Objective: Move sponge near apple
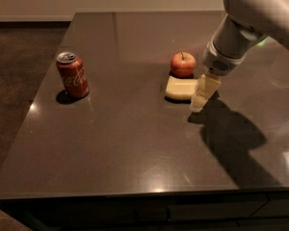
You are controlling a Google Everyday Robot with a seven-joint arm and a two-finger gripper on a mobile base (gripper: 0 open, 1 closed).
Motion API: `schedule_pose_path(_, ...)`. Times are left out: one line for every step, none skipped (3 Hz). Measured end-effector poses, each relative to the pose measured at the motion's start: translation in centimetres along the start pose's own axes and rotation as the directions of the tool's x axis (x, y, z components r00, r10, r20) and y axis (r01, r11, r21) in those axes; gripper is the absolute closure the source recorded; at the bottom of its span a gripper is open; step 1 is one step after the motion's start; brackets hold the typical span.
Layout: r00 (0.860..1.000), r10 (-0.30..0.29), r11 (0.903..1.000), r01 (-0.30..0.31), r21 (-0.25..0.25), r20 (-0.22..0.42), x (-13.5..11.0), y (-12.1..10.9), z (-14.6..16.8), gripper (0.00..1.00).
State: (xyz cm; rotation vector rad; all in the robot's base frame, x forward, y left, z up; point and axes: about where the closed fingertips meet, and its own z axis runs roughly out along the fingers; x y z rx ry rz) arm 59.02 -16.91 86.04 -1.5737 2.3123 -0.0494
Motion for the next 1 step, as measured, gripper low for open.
schedule_pose_path(1.000,0.000,1.0000,0.000,0.000,0.000,0.00,0.00,0.00,0.00)
